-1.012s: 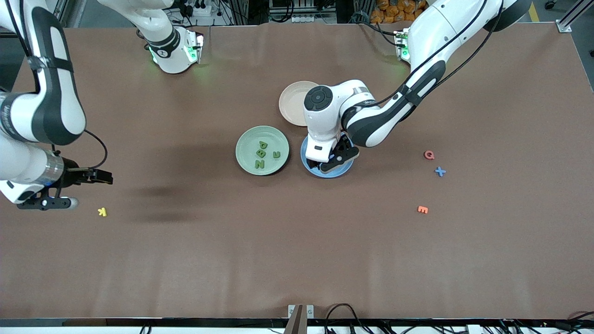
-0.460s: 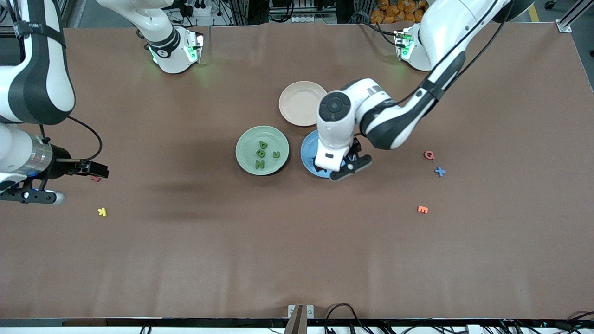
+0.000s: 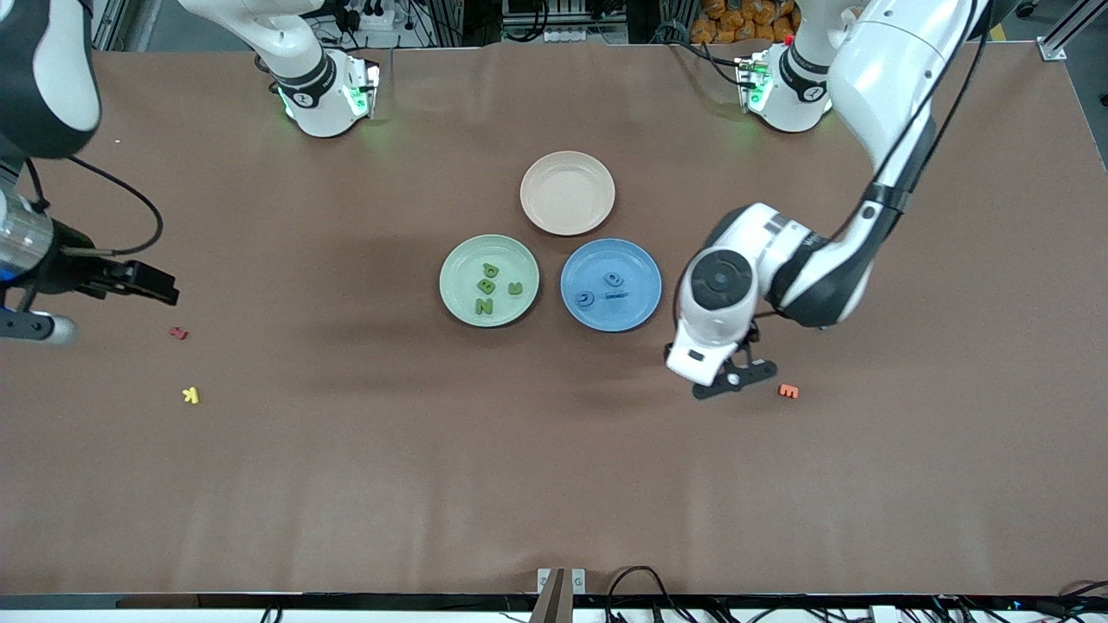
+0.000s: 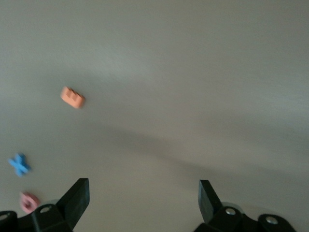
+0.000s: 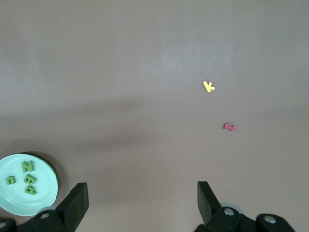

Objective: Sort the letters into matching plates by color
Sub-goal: 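Move the left gripper to the blue X while the right gripper withdraws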

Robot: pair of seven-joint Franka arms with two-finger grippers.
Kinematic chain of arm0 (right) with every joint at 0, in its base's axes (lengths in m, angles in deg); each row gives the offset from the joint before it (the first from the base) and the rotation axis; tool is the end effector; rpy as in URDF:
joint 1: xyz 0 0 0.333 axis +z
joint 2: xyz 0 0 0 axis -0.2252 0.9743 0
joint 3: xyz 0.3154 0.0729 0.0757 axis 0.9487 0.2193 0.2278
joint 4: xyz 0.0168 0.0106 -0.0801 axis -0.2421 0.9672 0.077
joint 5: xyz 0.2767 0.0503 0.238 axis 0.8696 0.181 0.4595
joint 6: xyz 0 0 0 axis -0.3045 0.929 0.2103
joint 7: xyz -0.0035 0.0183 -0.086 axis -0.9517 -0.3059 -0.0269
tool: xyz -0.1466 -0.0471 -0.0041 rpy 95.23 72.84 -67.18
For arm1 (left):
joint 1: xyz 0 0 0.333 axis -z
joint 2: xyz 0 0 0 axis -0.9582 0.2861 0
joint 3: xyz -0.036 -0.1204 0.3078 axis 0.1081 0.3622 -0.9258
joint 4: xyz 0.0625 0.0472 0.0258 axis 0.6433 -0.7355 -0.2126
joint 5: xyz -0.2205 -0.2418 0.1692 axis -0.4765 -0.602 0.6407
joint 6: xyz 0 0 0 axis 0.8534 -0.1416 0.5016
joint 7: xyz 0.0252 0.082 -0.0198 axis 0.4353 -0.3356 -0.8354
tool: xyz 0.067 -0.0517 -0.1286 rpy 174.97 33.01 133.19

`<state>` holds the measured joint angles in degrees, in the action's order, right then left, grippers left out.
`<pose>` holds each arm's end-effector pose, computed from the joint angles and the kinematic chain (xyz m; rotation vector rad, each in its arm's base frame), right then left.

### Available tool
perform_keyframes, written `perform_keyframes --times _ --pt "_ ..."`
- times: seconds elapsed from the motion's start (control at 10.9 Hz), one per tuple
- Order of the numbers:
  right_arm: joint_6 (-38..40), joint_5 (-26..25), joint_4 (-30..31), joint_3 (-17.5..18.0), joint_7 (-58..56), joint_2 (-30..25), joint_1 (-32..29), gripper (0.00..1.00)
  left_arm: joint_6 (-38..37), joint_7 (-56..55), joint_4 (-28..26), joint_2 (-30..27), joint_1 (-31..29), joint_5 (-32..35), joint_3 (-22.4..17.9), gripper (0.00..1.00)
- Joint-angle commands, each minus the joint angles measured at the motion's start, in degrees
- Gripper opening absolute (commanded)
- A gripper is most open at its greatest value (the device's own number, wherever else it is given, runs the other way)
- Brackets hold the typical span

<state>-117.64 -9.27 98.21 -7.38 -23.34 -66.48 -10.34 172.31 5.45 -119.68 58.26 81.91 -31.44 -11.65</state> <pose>0.5845 -0.0009 0.5419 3.1148 -0.1635 -0.0837 0.6104 -0.2782 0.2702 -2.9275 -0.3184 -0.0234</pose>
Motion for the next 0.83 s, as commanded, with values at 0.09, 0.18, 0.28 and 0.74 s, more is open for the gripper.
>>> perform_keyframes --times 0.09,0.18,0.28,0.74 --pt "7.85 1.34 -8.20 -0.76 0.96 -0.86 0.57 1.00 0.62 17.03 -4.46 -3.88 -1.33 -1.35 -7.08 1.00" --pt "8.30 1.34 -8.92 -0.68 0.96 -0.86 0.57 1.00 1.58 19.57 -5.51 -4.14 -1.32 -1.35 -8.50 1.00" --pt "8.22 1.34 -8.75 -0.76 0.87 -1.38 0.48 1.00 4.99 23.43 -8.13 -6.06 -1.32 -1.35 -10.69 1.00" --pt "0.22 1.26 2.85 -0.76 0.17 -7.98 0.31 1.00 33.61 45.24 -30.95 -16.08 -1.32 -6.53 -23.70 1.00"
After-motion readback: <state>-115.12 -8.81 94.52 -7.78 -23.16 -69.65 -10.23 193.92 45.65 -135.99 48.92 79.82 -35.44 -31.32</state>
